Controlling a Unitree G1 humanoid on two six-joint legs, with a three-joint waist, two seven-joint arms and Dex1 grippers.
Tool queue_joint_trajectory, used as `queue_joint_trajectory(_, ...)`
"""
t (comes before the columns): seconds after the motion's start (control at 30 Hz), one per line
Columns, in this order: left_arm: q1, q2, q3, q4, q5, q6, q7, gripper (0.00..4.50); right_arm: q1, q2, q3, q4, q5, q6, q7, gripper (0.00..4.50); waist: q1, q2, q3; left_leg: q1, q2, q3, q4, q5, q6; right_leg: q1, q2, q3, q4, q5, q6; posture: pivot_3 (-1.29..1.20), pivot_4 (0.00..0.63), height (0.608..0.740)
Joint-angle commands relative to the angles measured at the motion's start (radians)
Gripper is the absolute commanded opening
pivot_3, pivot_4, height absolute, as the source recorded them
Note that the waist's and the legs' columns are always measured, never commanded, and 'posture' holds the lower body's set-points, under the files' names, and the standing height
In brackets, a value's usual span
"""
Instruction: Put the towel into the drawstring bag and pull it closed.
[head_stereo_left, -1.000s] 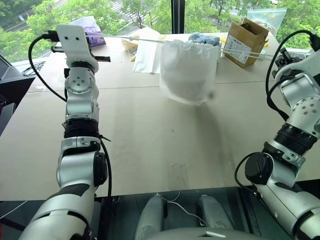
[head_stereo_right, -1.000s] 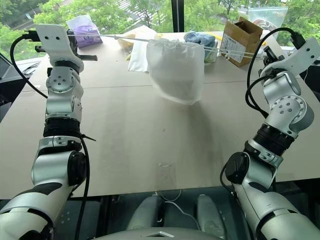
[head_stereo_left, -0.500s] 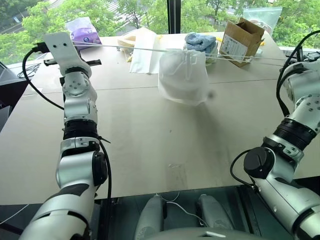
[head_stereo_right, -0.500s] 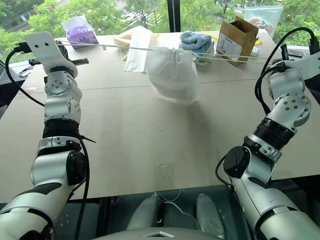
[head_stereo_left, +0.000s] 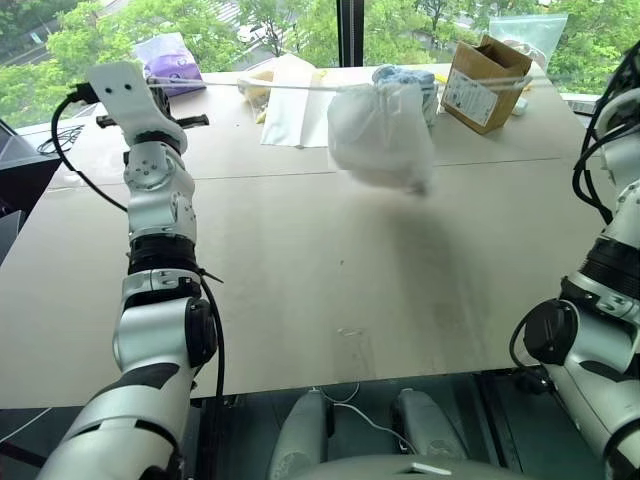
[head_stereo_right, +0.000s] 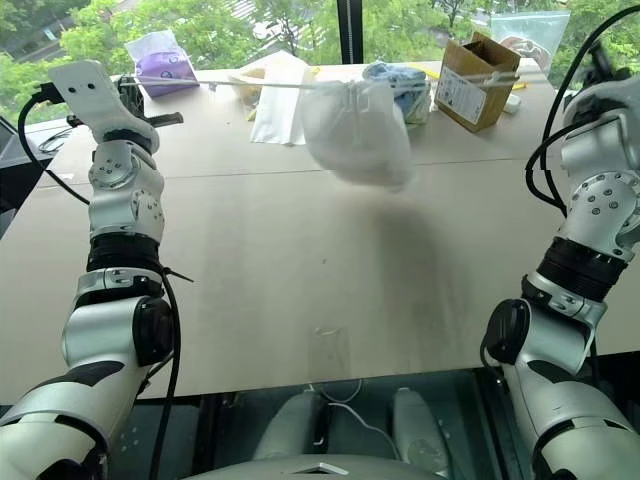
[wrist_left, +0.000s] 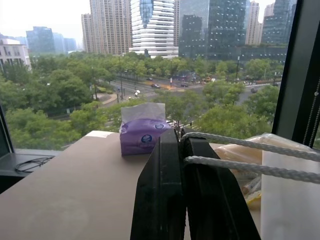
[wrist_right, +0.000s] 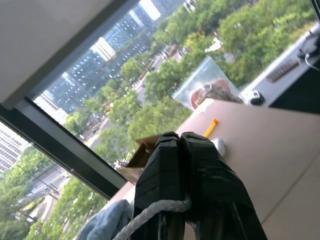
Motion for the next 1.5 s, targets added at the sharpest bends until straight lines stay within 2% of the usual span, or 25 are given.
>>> queue_joint_trajectory(0.03, -0.059, -0.009, 0.012, -0.067, -0.025, -0.029, -0.065, 0.06, -0.015, -0.038, 0.08, -0.058, -0.037, -0.049, 0.129, 0.0, -0.003, 0.0, 0.0, 0.0, 0.0, 0.0, 0.0, 0.0, 0.0, 0.0, 0.0, 0.001, 0.0, 0.0, 0.0, 0.0, 0.15, 0.74)
queue_joint_trajectory(0.2, -0.04, -0.027, -0.011, -0.128, -0.027, -0.013, -0.145, 0.06, 0.036, -0.068, 0.162, -0.104, -0.045, -0.033, 0.286, 0.0, -0.005, 0.0, 0.0, 0.0, 0.0, 0.001, 0.0, 0.0, 0.0, 0.0, 0.0, 0.001, 0.0, 0.0, 0.0, 0.0, 0.15, 0.74)
queue_joint_trajectory(0.27, 0.002, -0.025, -0.021, -0.161, -0.023, 0.008, -0.178, 0.0, 0.105, -0.085, 0.196, -0.131, -0.005, 0.051, 0.356, 0.51, -0.005, 0.0, 0.0, 0.0, 0.0, 0.0, 0.0, 0.0, 0.0, 0.0, 0.0, 0.001, 0.0, 0.0, 0.0, 0.0, 0.15, 0.74)
queue_joint_trajectory(0.33, 0.048, -0.025, -0.032, -0.195, -0.046, 0.055, -0.245, 0.57, 0.19, -0.113, 0.243, -0.157, -0.007, 0.093, 0.433, 0.82, -0.002, 0.0, 0.0, 0.0, 0.001, 0.0, 0.0, 0.0, 0.0, 0.0, 0.0, 0.001, 0.0, 0.0, 0.0, 0.0, 0.15, 0.74)
queue_joint_trajectory(0.37, 0.094, -0.023, -0.048, -0.222, -0.068, 0.092, -0.316, 0.73, 0.252, -0.127, 0.256, -0.162, 0.007, 0.131, 0.471, 1.21, 0.0, 0.0, 0.0, 0.0, 0.001, 0.0, 0.0, 0.0, 0.0, 0.0, 0.0, 0.001, -0.001, 0.0, 0.0, 0.0, 0.15, 0.74)
queue_joint_trajectory(0.43, 0.198, -0.003, -0.096, -0.29, -0.106, 0.204, -0.464, 1.43, 0.366, -0.17, 0.278, -0.175, 0.052, 0.207, 0.575, 1.89, 0.001, 0.0, 0.0, 0.0, 0.001, 0.0, 0.0, 0.0, 0.0, 0.001, 0.0, 0.001, 0.0, 0.0, 0.0, 0.0, 0.15, 0.74)
queue_joint_trajectory(0.47, 0.286, 0.038, -0.146, -0.347, -0.1, 0.233, -0.571, 1.75, 0.44, -0.225, 0.303, -0.187, 0.061, 0.245, 0.661, 2.19, 0.001, 0.0, 0.0, 0.0, 0.001, -0.001, 0.0, 0.0, 0.0, 0.001, 0.0, 0.001, 0.0, 0.0, 0.0, 0.0, 0.15, 0.74)
queue_joint_trajectory(0.53, 0.378, 0.086, -0.195, -0.419, -0.086, 0.262, -0.676, 2.62, 0.511, -0.288, 0.33, -0.2, 0.063, 0.277, 0.755, 2.21, 0.0, 0.001, 0.0, 0.0, 0.001, 0.0, -0.001, 0.0, 0.0, 0.001, 0.0, 0.001, -0.001, 0.0, 0.0, 0.0, 0.15, 0.74)
queue_joint_trajectory(0.57, 0.462, 0.143, -0.219, -0.481, -0.105, 0.313, -0.767, 3.02, 0.568, -0.356, 0.338, -0.226, 0.1, 0.317, 0.854, 2.21, -0.003, 0.001, 0.001, 0.0, 0.001, 0.0, -0.001, 0.0, 0.0, 0.001, 0.0, 0.001, -0.001, 0.0, 0.0, 0.0, 0.15, 0.74)
queue_joint_trajectory(0.67, 0.62, 0.255, -0.237, -0.588, -0.138, 0.395, -0.928, 3.02, 0.703, -0.51, 0.338, -0.284, 0.165, 0.359, 1.108, 2.21, -0.004, 0.003, 0.003, 0.0, 0.004, 0.0, -0.001, 0.0, 0.001, 0.0, 0.001, 0.002, -0.002, 0.0, 0.0, 0.0, 0.15, 0.74)
queue_joint_trajectory(0.77, 0.706, 0.33, -0.231, -0.614, -0.102, 0.383, -0.977, 3.02, 0.854, -0.615, 0.306, -0.311, 0.16, 0.29, 1.329, 2.21, 0.01, 0.003, 0.003, 0.004, 0.007, -0.002, 0.0, -0.003, 0.005, 0.005, 0.004, 0.0, -0.002, 0.0, -0.001, 0.0, 0.15, 0.74)
queue_joint_trajectory(0.9, 0.79, 0.371, -0.153, -0.665, -0.145, 0.407, -1.003, 3.02, 1.02, -0.663, 0.265, -0.232, 0.003, 0.041, 1.499, 2.21, 0.03, 0.002, 0.003, 0.008, 0.007, -0.002, 0.002, -0.003, 0.005, 0.012, 0.002, -0.001, -0.006, 0.0, 0.0, 0.0, 0.15, 0.74)
queue_joint_trajectory(1.0, 0.87, 0.384, -0.114, -0.707, -0.153, 0.41, -1.016, 3.02, 1.085, -0.664, 0.287, -0.154, -0.18, -0.219, 1.538, 2.21, 0.032, 0.002, 0.003, 0.008, 0.007, -0.003, 0.003, -0.004, 0.006, 0.015, 0.002, -0.002, -0.01, 0.0, 0.0, 0.0, 0.15, 0.74)
queue_joint_trajectory(1.07, 0.909, 0.384, -0.104, -0.727, -0.155, 0.419, -1.02, 3.02, 1.072, -0.639, 0.3, -0.077, -0.3, -0.411, 1.51, 2.21, 0.032, 0.002, 0.003, 0.008, 0.007, -0.004, 0.002, -0.004, 0.006, 0.016, 0.002, -0.003, -0.012, 0.0, 0.0, 0.0, 0.15, 0.74)
queue_joint_trajectory(1.1, 0.924, 0.385, -0.107, -0.733, -0.146, 0.416, -1.02, 3.02, 1.055, -0.631, 0.297, -0.047, -0.311, -0.435, 1.505, 2.21, 0.03, 0.002, 0.003, 0.008, 0.007, -0.004, 0.002, -0.004, 0.006, 0.016, 0.002, -0.003, -0.012, 0.0, 0.0, 0.0, 0.15, 0.74)
queue_joint_trajectory(1.3, 0.929, 0.358, -0.119, -0.772, -0.153, 0.436, -1.01, 3.02, 1.132, -0.737, 0.197, -0.058, -0.117, -0.266, 1.776, 2.21, 0.039, 0.004, 0.004, 0.008, 0.007, -0.006, 0.001, -0.004, 0.006, 0.018, 0.002, -0.006, -0.014, 0.0, 0.0, 0.0, 0.15, 0.74)
queue_joint_trajectory(1.4, 0.922, 0.344, -0.129, -0.772, -0.137, 0.416, -1.008, 3.02, 1.049, -0.701, 0.157, -0.089, -0.011, -0.15, 1.695, 2.21, 0.034, 0.004, 0.004, 0.008, 0.007, -0.007, 0.001, -0.004, 0.006, 0.019, 0.002, -0.006, -0.015, 0.0, 0.0, 0.0, 0.15, 0.74)
queue_joint_trajectory(1.5, 0.929, 0.317, -0.12, -0.795, -0.133, 0.393, -0.982, 3.02, 1.006, -0.612, 0.153, -0.108, -0.042, -0.204, 1.6, 2.21, 0.03, 0.004, 0.004, 0.01, 0.008, -0.006, 0.001, -0.004, 0.006, 0.021, 0.003, -0.005, -0.015, 0.0, 0.0, 0.0, 0.15, 0.74)
